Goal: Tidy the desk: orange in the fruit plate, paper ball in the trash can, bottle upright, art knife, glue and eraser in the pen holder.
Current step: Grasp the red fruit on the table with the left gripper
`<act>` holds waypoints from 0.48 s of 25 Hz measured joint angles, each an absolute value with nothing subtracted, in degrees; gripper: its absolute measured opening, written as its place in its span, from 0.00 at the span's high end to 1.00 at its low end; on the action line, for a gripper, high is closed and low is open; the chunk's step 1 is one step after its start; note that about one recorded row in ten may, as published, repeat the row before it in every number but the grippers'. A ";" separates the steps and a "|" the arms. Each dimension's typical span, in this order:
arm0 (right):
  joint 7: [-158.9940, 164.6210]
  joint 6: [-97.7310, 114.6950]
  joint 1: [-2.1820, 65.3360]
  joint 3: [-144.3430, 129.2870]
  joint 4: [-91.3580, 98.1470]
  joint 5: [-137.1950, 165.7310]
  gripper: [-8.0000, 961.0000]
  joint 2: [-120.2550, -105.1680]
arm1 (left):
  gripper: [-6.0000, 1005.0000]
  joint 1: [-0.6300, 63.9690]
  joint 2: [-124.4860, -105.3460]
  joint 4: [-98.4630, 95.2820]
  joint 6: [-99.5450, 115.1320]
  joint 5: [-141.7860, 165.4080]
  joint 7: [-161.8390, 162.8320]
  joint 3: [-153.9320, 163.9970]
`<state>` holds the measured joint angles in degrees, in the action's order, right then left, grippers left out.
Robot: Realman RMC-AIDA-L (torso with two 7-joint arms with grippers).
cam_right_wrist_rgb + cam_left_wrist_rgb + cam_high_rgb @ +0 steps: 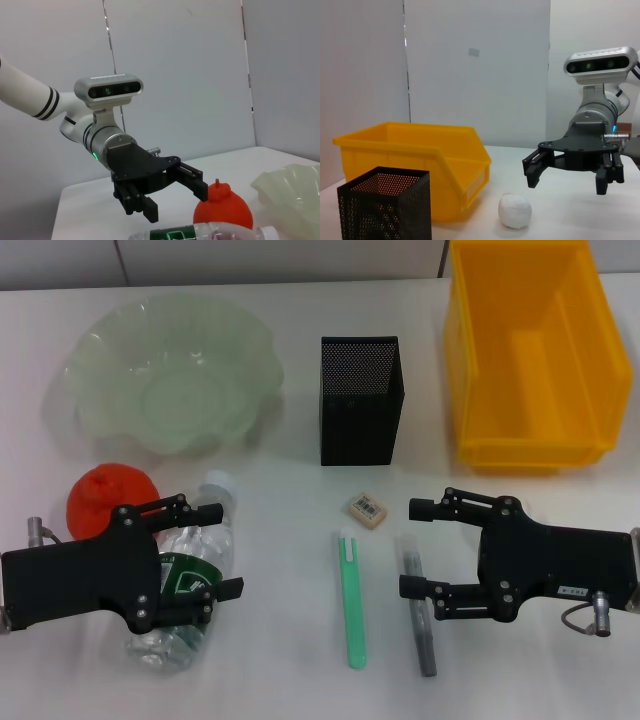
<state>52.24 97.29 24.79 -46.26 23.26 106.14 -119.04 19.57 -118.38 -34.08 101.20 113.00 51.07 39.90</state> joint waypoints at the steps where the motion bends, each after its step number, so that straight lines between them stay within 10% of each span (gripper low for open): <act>1: 52.25 97.28 24.78 -46.29 23.25 106.16 0.13 -119.05 | 0.22 19.57 -118.38 -34.08 101.20 113.00 51.07 39.90; 12: 52.30 97.25 24.56 -46.21 22.95 105.99 0.13 -119.17 | 0.27 19.43 -118.49 -34.05 101.11 112.58 51.10 38.05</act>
